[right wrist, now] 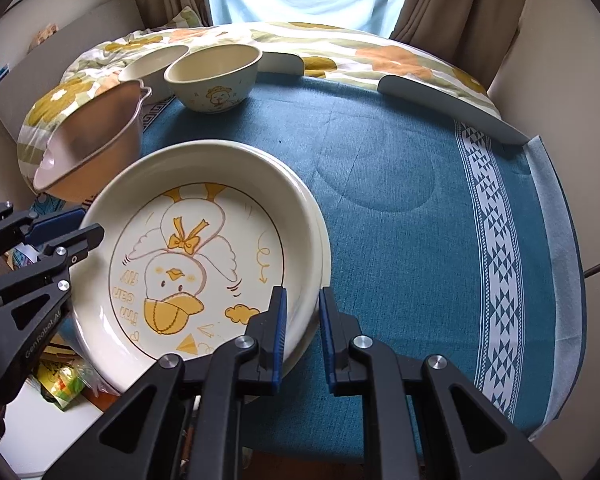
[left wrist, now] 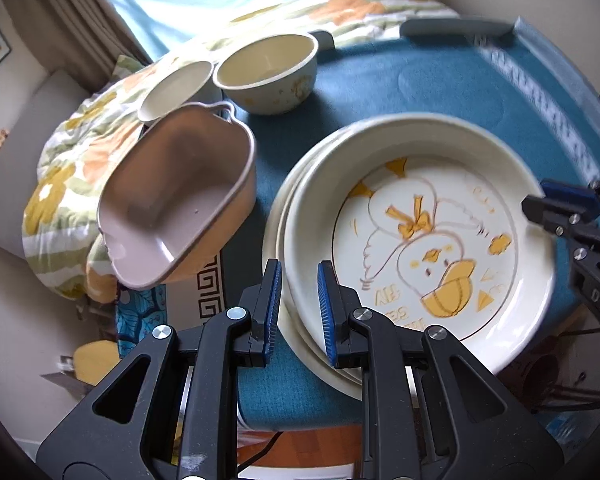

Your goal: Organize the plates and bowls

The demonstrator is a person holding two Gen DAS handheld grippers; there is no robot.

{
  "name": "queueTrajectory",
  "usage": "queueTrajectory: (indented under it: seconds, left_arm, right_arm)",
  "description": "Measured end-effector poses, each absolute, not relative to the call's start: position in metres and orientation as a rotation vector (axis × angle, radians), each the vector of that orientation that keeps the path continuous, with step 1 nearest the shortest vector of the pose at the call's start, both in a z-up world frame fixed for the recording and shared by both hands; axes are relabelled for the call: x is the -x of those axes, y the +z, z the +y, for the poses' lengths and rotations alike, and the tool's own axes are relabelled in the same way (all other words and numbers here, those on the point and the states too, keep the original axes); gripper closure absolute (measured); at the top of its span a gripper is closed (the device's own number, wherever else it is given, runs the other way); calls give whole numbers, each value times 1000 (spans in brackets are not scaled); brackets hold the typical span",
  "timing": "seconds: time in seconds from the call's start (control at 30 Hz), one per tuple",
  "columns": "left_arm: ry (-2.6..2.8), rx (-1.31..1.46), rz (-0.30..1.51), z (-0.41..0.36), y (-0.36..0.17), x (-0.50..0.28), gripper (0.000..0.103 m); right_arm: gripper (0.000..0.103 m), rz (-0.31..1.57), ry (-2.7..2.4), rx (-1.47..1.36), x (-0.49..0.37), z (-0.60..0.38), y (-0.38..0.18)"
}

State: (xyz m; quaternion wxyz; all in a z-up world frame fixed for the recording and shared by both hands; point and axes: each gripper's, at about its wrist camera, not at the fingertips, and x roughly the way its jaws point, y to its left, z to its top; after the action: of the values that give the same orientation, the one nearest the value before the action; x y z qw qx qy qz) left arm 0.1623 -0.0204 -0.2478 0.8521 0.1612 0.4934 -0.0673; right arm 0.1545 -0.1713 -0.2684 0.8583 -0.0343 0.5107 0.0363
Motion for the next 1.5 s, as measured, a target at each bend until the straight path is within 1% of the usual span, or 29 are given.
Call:
queueTrajectory:
  seconds: [0.03,0.1,0.13,0.17,0.2,0.23,0.27,0.37,0.5,0.63,0.8,0.83,0.9,0.93,0.97,1.0,1.03,1.07,1.1,1.13,1.17,1.23,1.3,1.33,1.37,1.4,1.43,1.47,1.5]
  left_arm:
    - [-142,-317,1033,-17,-242,-163,86]
    - [-126,-284,1030,-9,-230,-167,68]
    - [-110,-268,1027,-4,-224,-168,37]
    - [-86,-243,1009,3,-217,-168,9]
    - [-72,-222,984,10,-209,-166,3]
    - [-64,-193,955,19,-200,-165,0]
    - [-65,-165,945,27,-193,-165,0]
    - [-50,-57,975,58,-181,-168,0]
    - [-15,133,989,106,-174,-168,0]
    - [17,266,993,140,-176,-169,1]
    - [84,362,1013,161,-188,-178,1]
    - [91,380,1024,162,-193,-182,3]
    - [99,398,1048,163,-204,-193,11]
    - [107,404,1064,162,-210,-199,18]
    - [111,409,1080,162,-217,-205,26]
    - [113,416,1102,161,-226,-212,31]
    - [115,421,1118,160,-233,-218,40]
    - [120,422,1132,159,-240,-224,47]
    - [127,425,1148,159,-247,-231,50]
    - [132,430,1157,159,-252,-237,54]
    - [137,435,1162,159,-257,-241,54]
    - [152,432,1169,160,-264,-251,56]
    - [167,425,1177,162,-269,-258,59]
    - [170,425,1181,163,-271,-261,63]
    - [176,425,1187,164,-274,-264,67]
    - [186,422,1193,166,-276,-266,73]
    - [191,421,1201,167,-278,-267,82]
    - [197,418,1210,168,-280,-268,87]
    - [201,414,1213,168,-281,-269,88]
  right_arm:
    - [88,1066,82,56,-155,-172,-265]
    - [88,1059,109,21,-156,-173,-255]
    - [86,1060,122,8,-157,-173,-251]
    - [73,1049,128,1,-158,-173,-245]
    - [59,1032,135,-2,-159,-172,-239]
    - [24,1012,154,-7,-159,-171,-232]
    - [2,991,180,-13,-160,-170,-226]
    - [1,950,225,-13,-167,-164,-208]
    - [1,990,323,-2,-186,-150,-192]
    - [1,950,379,54,-208,-125,-176]
    - [1,1020,533,30,-255,-90,-192]
    - [1,1037,554,33,-264,-84,-199]
    - [2,1079,577,61,-281,-71,-215]
    - [9,1099,594,63,-289,-66,-224]
    - [23,1131,618,57,-298,-61,-234]
    - [31,1162,638,55,-304,-57,-244]
    - [43,1187,656,61,-311,-53,-253]
    - [48,1201,667,75,-317,-48,-261]
    - [50,1211,679,86,-322,-44,-268]
    - [54,1217,691,90,-326,-41,-272]
    - [60,1223,705,91,-331,-37,-277]
    - [68,1236,722,92,-340,-32,-284]
    - [69,1243,730,90,-347,-27,-290]
    - [69,1245,734,90,-350,-26,-292]
    - [73,1247,739,90,-352,-25,-294]
    - [76,1251,744,89,-354,-23,-296]
    - [84,1256,752,86,-356,-20,-298]
    - [89,1259,752,87,-356,-20,-299]
    - [90,1257,742,93,-357,-20,-299]
